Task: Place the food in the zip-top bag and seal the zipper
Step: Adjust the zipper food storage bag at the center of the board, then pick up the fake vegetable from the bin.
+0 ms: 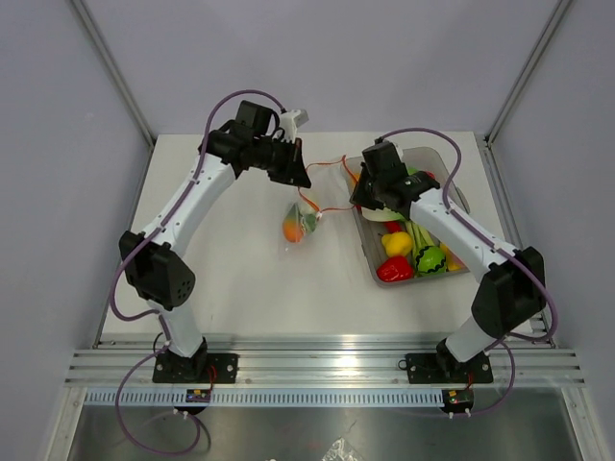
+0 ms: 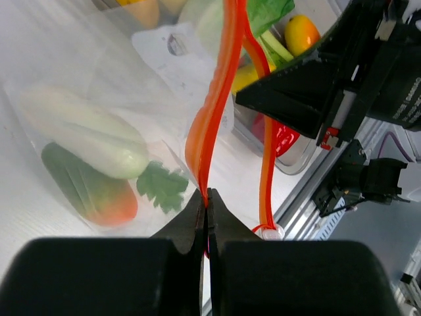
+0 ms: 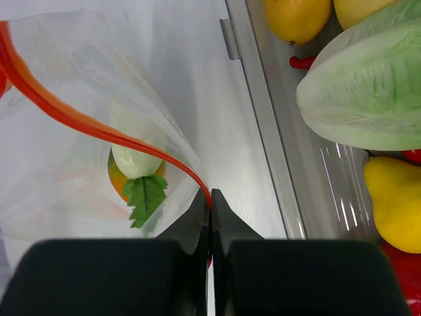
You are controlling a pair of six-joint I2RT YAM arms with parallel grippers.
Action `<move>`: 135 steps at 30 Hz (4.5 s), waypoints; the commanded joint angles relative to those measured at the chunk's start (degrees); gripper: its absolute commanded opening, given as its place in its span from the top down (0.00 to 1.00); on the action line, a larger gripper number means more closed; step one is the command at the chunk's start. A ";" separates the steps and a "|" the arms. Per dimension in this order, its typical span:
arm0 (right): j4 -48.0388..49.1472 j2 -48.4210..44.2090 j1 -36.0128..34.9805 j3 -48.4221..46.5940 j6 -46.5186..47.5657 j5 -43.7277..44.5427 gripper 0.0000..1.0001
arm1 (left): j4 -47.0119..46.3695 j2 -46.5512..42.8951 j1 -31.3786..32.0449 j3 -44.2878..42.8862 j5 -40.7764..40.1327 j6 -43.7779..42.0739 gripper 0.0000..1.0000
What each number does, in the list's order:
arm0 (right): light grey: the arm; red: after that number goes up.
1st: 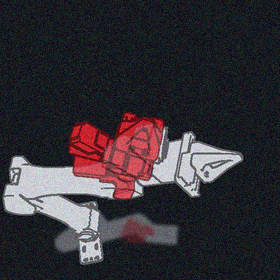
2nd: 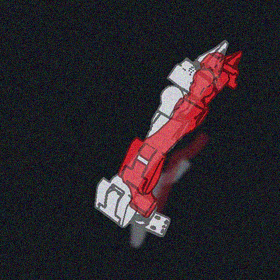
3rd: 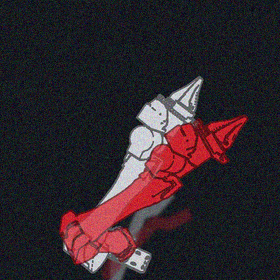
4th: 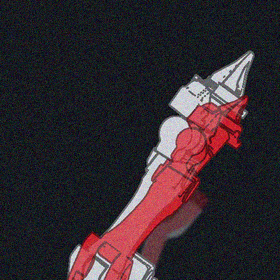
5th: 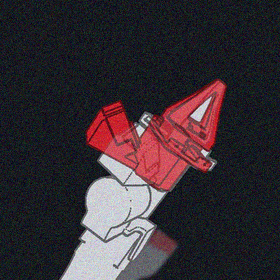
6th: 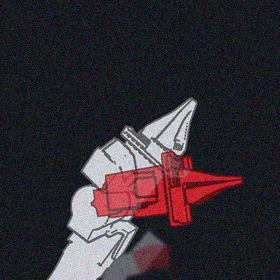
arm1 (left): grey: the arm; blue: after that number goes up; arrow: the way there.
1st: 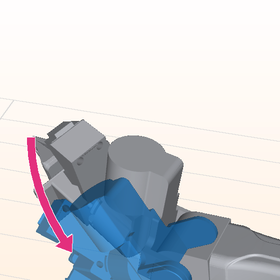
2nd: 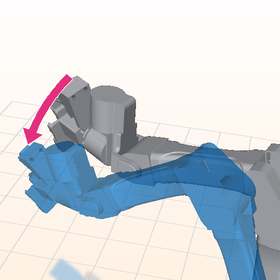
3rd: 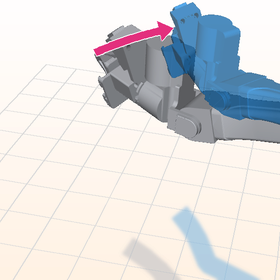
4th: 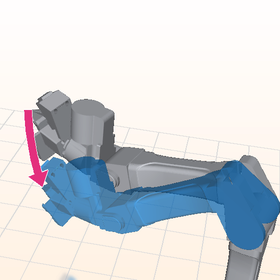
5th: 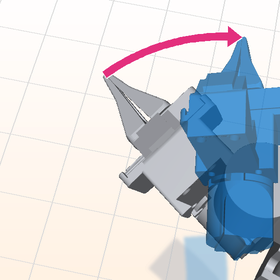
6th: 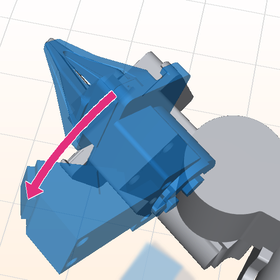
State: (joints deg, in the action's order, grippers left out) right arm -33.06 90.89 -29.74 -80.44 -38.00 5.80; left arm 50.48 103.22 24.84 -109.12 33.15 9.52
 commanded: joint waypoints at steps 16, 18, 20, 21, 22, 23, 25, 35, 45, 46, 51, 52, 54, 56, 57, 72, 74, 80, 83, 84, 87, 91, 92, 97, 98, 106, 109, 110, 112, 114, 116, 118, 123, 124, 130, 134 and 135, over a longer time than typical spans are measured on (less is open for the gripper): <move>-2.71 -6.50 2.67 4.24 1.87 6.50 0.34 | -6.09 1.28 5.48 5.68 -2.73 4.98 1.00; -3.33 -8.70 3.37 4.59 1.61 6.85 0.24 | -6.18 1.20 5.48 5.67 -2.65 4.98 1.00; -3.50 -12.31 4.68 5.82 0.74 6.94 0.22 | -6.09 1.28 5.48 5.59 -2.56 4.98 1.00; -3.50 -14.58 5.38 6.43 0.21 7.29 0.18 | -6.27 1.28 5.48 5.59 -2.65 5.07 1.00; -3.33 -15.56 6.00 7.92 -1.62 7.55 0.16 | -6.18 1.20 5.57 5.50 -2.65 5.07 1.00; -3.15 -16.35 7.22 8.72 -2.77 8.17 0.13 | -6.09 1.28 5.57 5.41 -2.91 5.07 1.00; -1.84 -17.24 8.37 11.88 -7.67 9.40 0.07 | -6.53 1.11 5.57 5.23 -3.09 5.60 1.00; 5.29 -13.29 0.74 12.78 -8.85 4.22 0.14 | -4.77 3.13 6.10 1.71 -3.00 5.51 1.00; 5.29 -22.07 0.38 15.15 -9.82 7.12 0.14 | -5.66 2.42 6.18 3.65 -3.44 5.07 1.00; 4.94 -22.33 0.38 14.36 -9.55 7.12 0.14 | -5.65 2.34 6.10 3.48 -3.35 5.07 1.00; 3.53 -18.57 0.29 9.78 -6.66 3.96 0.14 | -5.57 2.42 6.10 3.21 -3.09 5.33 1.00; 3.53 -17.34 0.29 9.52 -6.30 3.26 0.14 | -5.48 2.34 6.10 3.04 -3.09 5.33 1.00; 4.05 -13.12 0.03 8.55 -5.34 0.80 0.15 | -5.30 2.25 6.10 2.77 -3.00 5.16 1.00; 4.49 -9.26 -0.14 8.03 -4.90 -1.48 0.22 | -5.13 2.25 6.18 2.77 -3.09 5.07 1.00; 4.32 -8.28 -0.32 7.67 -4.81 -1.50 0.28 | -5.04 2.16 6.10 2.77 -3.26 5.07 1.00; 0.62 -9.34 -0.32 -0.69 0.21 4.66 1.00 | 3.50 0.76 3.64 -8.77 -8.71 1.99 1.00; 1.50 -5.58 -0.23 3.17 -0.23 2.64 1.00 | 0.95 1.02 3.64 -1.23 -7.93 2.61 1.00; 3.25 -4.13 -0.24 5.12 -1.55 0.26 1.00 | 1.38 -0.56 2.85 0.06 -11.00 2.17 1.00; 4.05 -6.68 -0.23 3.81 -0.85 -0.09 1.00 | 2.34 -2.32 2.14 -2.50 -11.44 1.91 1.00; 4.40 -7.04 -0.23 3.54 -0.85 0.00 1.00 | 2.52 -2.58 1.97 -2.67 -11.44 1.91 1.00; 5.46 -7.84 -0.24 3.98 -0.76 -0.26 1.00 | 1.73 -3.55 1.97 -0.75 -10.47 2.26 1.00; 5.46 -5.55 -0.23 3.37 -1.29 -1.84 1.00 | 0.67 -5.22 1.97 0.84 -10.64 2.87 1.00; 5.90 -4.94 -0.23 3.36 -1.46 -2.46 1.00 | 0.67 -6.09 1.88 0.58 -10.82 2.70 1.00; 9.24 -3.01 -0.23 2.66 -2.34 -5.53 1.00 | 3.66 -6.71 1.79 -3.38 -11.87 2.00 1.00; 8.63 -1.35 -0.23 1.36 -1.91 -7.37 1.00 | 3.49 -6.98 1.79 -3.47 -12.05 2.08 1.00; 8.63 3.40 -0.41 0.73 -1.03 -7.75 1.00 | 5.59 -6.02 1.18 -2.86 -17.06 0.33 1.00; 5.82 5.34 -0.32 -0.06 0.29 -6.16 1.00 | 4.38 -4.52 0.65 0.83 -16.62 0.15 1.00; 5.73 5.52 -0.32 0.20 0.64 -6.15 0.98 | 3.67 -4.43 0.56 2.23 -16.62 0.24 1.00; 4.94 5.44 -0.32 0.38 1.17 -4.50 0.96 | 2.08 -4.26 0.56 4.95 -15.22 0.41 1.00; 4.06 4.91 -0.32 0.64 1.70 -4.22 0.81 | 0.51 -4.26 0.65 6.02 -13.73 0.94 1.00; 5.01 2.98 -0.41 1.95 1.96 -4.04 0.62 | 0.06 -3.91 0.73 6.29 -12.85 1.20 1.00; 5.98 0.53 -0.32 3.36 2.23 -4.57 0.38 | -0.29 -3.64 0.82 6.29 -11.53 1.47 1.00; 4.58 -3.96 -0.41 3.19 1.79 -3.43 0.17 | -1.43 -2.41 2.67 6.99 -10.73 2.08 1.00; 4.58 -6.32 -0.32 3.71 1.70 -2.99 0.16 | -1.70 -2.41 2.76 7.08 -10.30 2.17 1.00; 3.53 -17.65 1.25 10.37 -1.37 4.56 0.09 | -2.75 -1.45 2.85 6.29 -8.80 2.79 1.00; 7.38 -21.36 7.75 19.43 -10.91 4.56 0.01 | -3.02 -0.92 3.11 6.03 -8.36 2.96 1.00; 8.53 -21.72 8.72 21.28 -13.22 6.66 0.01 | -3.10 -0.91 3.20 6.03 -8.36 3.05 1.00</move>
State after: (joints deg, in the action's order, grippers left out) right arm -26.79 69.06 -24.56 -64.84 -42.65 7.20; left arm 50.04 101.80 27.77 -102.48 22.79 12.03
